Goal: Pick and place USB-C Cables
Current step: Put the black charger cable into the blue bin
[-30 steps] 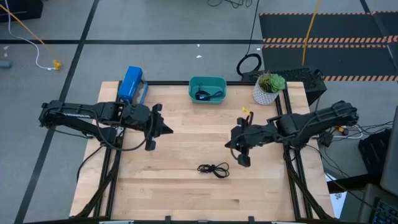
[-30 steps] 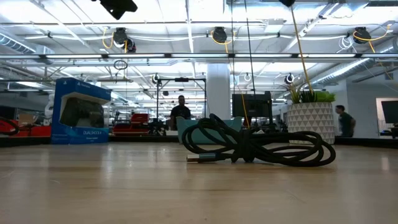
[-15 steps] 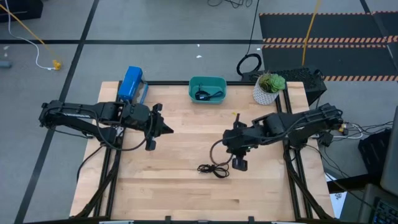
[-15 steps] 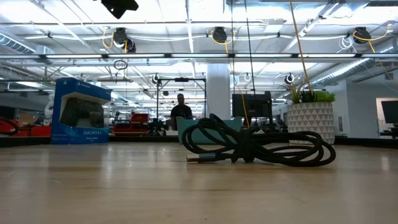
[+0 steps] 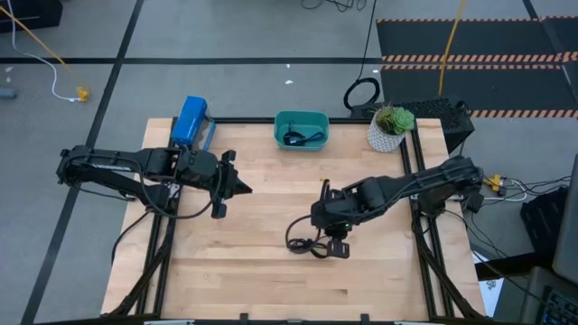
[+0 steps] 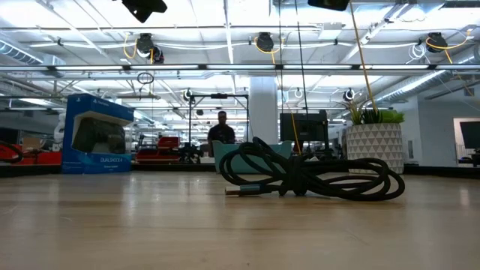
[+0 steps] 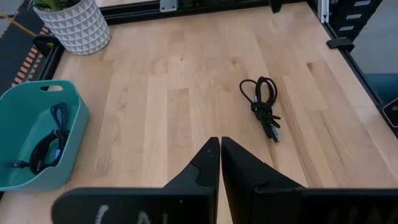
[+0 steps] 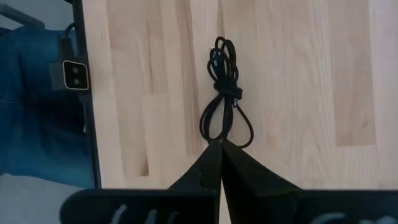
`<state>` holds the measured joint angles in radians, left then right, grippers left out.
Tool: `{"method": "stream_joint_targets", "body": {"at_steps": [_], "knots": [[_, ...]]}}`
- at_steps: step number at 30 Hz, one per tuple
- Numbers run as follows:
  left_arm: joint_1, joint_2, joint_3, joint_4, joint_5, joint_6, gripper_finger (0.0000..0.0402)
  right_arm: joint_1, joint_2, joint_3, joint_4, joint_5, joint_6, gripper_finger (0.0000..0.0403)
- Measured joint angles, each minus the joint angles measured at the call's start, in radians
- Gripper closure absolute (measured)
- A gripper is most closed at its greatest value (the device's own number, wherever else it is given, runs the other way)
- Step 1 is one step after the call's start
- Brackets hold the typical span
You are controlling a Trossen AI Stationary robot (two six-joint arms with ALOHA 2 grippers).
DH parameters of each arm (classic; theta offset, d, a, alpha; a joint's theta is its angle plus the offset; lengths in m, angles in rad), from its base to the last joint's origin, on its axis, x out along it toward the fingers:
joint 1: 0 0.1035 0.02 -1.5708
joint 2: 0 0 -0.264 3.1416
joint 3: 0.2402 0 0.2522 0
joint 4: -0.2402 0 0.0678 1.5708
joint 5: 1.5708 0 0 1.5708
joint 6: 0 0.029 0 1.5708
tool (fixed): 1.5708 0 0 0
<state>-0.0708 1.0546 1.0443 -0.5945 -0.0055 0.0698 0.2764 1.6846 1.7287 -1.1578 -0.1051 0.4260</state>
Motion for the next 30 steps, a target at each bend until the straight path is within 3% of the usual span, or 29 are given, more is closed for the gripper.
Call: {"method": "stream_joint_targets", "body": {"at_steps": [11,30], "knots": [[0.0,0.0,0.0,0.0,0.0,-0.002,0.0381,0.013,0.009,-0.107,0.103,0.056,0.018,0.0371],[0.0,0.0,0.0,0.016,-0.001,0.003,0.038,0.013,0.009,-0.458,0.493,0.052,0.025,0.0215]]}}
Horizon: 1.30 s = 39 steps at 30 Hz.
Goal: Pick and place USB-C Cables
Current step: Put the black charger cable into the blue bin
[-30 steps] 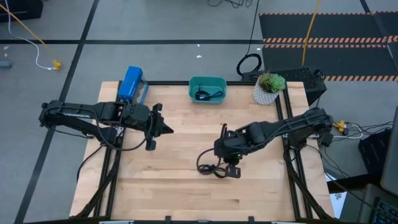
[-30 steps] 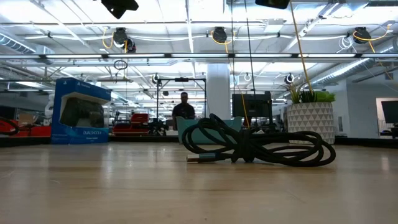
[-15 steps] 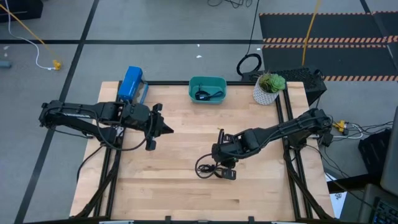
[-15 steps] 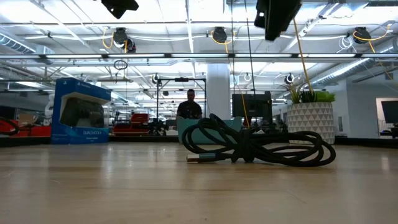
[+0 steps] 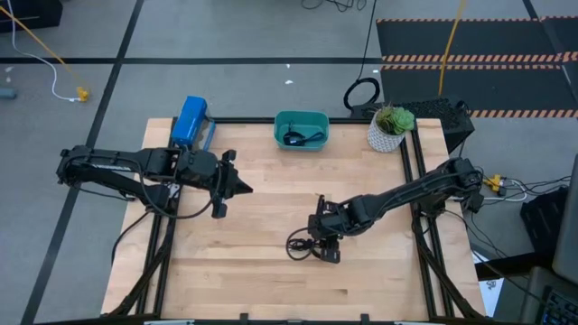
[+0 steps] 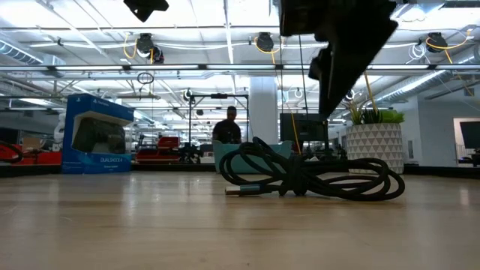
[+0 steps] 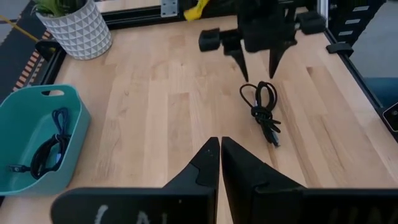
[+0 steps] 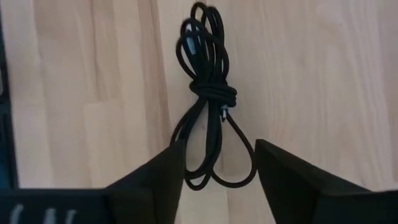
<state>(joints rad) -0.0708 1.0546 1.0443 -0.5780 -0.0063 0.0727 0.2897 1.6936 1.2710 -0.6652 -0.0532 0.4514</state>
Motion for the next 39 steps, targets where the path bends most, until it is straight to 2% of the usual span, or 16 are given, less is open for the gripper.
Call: {"method": "stream_joint_targets", "body": {"at_steps": [5,15,26,39], "knots": [[0.0,0.0,0.0,0.001,0.0,0.0,0.038,0.007,0.0,-0.071,0.092,0.0,-0.017,0.0193],[0.0,0.0,0.0,0.0,0.0,0.003,0.038,0.034,0.0,-0.181,0.302,0.002,-0.026,0.0191],[0.0,0.0,0.0,0.006,0.0,0.016,0.038,0.033,0.0,-0.276,0.411,0.024,-0.028,0.0191],[0.0,0.0,0.0,0.006,0.0,0.02,0.038,-0.01,0.0,-0.324,0.407,0.056,-0.03,0.0195]]}}
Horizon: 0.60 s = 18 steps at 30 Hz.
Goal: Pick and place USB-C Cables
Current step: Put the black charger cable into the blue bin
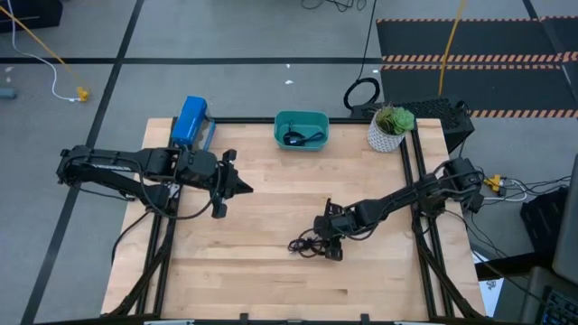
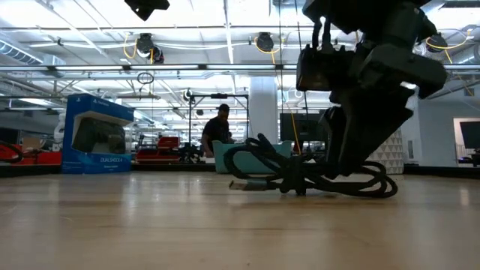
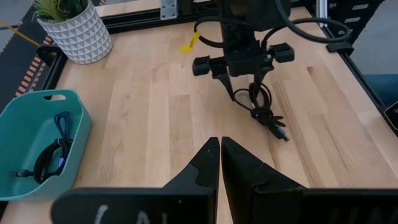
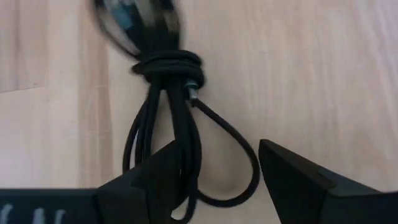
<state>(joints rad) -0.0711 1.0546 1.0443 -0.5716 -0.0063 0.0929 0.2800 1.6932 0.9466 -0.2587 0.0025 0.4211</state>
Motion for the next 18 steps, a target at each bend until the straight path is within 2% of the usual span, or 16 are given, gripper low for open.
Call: {"method": "stream_joint_targets", "body": {"at_steps": [12,18], "knots": [[0.0,0.0,0.0,0.0,0.0,0.0,0.038,-0.027,0.007,-0.001,-0.001,0.035,-0.102,0.0251],[0.0,0.0,0.0,0.0,0.0,0.0,0.038,-0.032,0.022,-0.002,0.0,0.054,-0.119,0.0265]]}}
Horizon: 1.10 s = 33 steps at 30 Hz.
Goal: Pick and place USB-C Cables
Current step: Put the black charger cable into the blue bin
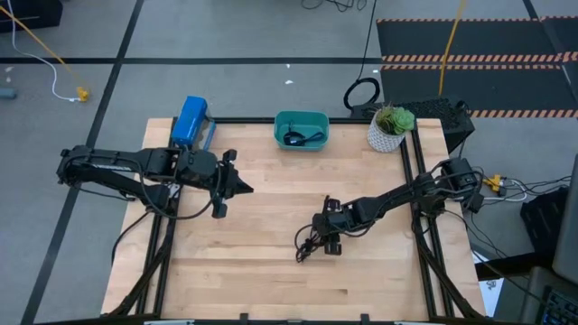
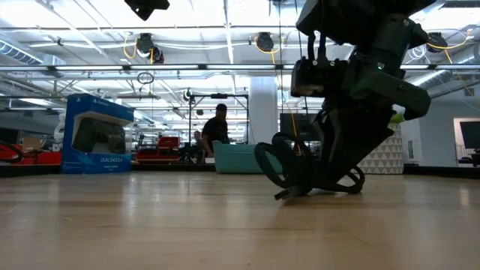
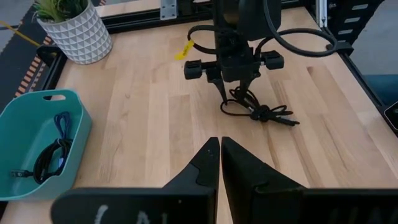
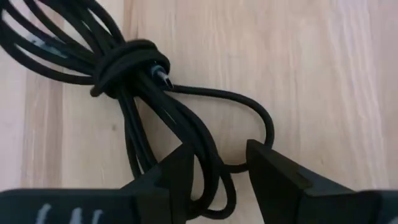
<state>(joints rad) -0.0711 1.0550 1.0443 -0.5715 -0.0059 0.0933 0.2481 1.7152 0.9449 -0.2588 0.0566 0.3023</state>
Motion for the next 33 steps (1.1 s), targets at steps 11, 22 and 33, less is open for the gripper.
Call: {"method": "stream_joint_targets", "body": {"at_steps": [11,22,33], "knots": [[0.0,0.0,0.0,0.0,0.0,0.0,0.038,0.002,0.001,0.0,0.001,-0.11,0.146,0.0273],[0.0,0.0,0.0,0.0,0.0,0.0,0.038,0.003,-0.007,0.001,0.009,0.017,0.035,0.0273],[0.0,0.0,0.0,0.001,0.0,0.007,0.038,0.01,-0.008,0.002,0.061,-0.095,0.018,0.0273]]}}
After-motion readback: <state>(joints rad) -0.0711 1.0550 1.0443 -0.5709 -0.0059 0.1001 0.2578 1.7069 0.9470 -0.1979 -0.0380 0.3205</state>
